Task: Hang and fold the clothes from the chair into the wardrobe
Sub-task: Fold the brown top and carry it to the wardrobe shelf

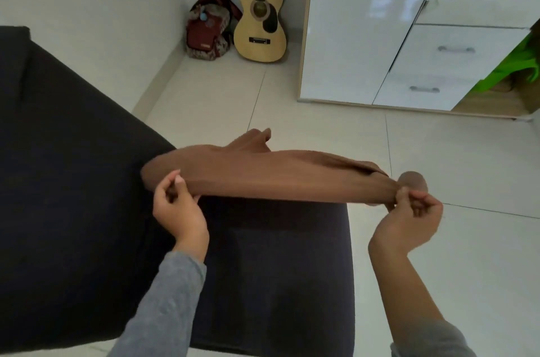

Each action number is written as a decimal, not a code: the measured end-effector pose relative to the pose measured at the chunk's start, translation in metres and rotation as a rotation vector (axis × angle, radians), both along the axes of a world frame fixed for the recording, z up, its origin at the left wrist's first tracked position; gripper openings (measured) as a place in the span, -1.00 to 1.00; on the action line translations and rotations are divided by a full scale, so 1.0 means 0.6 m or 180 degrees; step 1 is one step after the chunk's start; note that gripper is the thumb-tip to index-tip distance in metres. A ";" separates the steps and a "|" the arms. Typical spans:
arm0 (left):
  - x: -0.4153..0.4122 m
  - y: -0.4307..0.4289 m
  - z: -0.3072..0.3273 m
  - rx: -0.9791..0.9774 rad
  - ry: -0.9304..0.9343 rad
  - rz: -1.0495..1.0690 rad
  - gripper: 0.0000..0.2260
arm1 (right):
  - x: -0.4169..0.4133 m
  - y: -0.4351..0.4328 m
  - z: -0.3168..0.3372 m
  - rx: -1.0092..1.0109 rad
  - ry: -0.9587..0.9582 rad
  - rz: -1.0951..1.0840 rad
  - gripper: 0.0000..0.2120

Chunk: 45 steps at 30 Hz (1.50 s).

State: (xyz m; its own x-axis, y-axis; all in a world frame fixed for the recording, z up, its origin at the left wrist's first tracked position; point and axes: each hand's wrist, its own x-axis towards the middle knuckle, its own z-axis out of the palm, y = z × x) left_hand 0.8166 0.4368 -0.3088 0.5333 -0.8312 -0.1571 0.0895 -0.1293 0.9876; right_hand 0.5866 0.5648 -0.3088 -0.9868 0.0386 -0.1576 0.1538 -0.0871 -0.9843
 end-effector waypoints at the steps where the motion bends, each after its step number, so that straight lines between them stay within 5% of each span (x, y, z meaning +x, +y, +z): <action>1: 0.015 0.029 -0.038 0.0167 -0.0050 0.0021 -0.86 | 0.017 0.025 -0.035 0.0262 -0.0040 0.0026 -0.74; 7: 0.104 0.168 -0.233 0.1528 -0.0223 0.0037 -0.83 | 0.093 0.154 -0.221 0.1686 -0.0666 0.0324 -0.96; 12: 0.124 0.189 -0.289 0.1733 -0.0446 -0.0373 -0.84 | 0.105 0.192 -0.285 0.2074 -0.0785 0.0462 -0.94; 18: 0.112 0.182 -0.265 0.2566 -0.1883 -0.0535 -0.63 | 0.110 0.183 -0.307 0.2676 -0.1339 0.0989 -0.73; 22: 0.100 0.178 -0.244 0.1750 -0.2680 -0.0482 -0.65 | 0.104 0.148 -0.295 0.2967 -0.0752 0.1333 -0.73; 26: 0.104 0.159 -0.270 0.0839 -0.3448 -0.1967 -0.67 | 0.087 0.105 -0.304 0.2653 0.0023 0.2268 -0.73; 28: 0.118 0.145 -0.299 0.0904 -0.3758 -0.2625 -0.61 | 0.080 0.081 -0.316 0.2557 0.0396 0.2724 -0.68; 31: 0.141 0.134 -0.330 0.0966 -0.4177 -0.2714 -0.57 | 0.069 0.058 -0.334 0.2702 0.0694 0.3026 -0.59; 38: 0.083 0.078 -0.312 0.1126 -0.3933 -0.1766 -0.80 | 0.053 0.004 -0.319 0.3170 0.0708 0.2672 -0.65; 42: 0.040 -0.001 -0.289 0.0667 -0.3662 -0.2077 -0.77 | 0.063 -0.045 -0.297 0.3303 0.0852 0.2345 -0.79; 45: 0.024 -0.064 -0.278 0.0391 -0.3314 -0.2592 -0.67 | 0.093 -0.097 -0.290 0.2576 0.1135 0.2777 -0.80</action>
State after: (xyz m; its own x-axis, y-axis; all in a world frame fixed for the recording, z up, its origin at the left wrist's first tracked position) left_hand 0.8313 0.3986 -0.4754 -0.1907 -0.9785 -0.0781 -0.8420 0.1222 0.5255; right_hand 0.6425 0.5069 -0.4827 -0.7145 -0.6906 -0.1122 -0.4316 0.5614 -0.7061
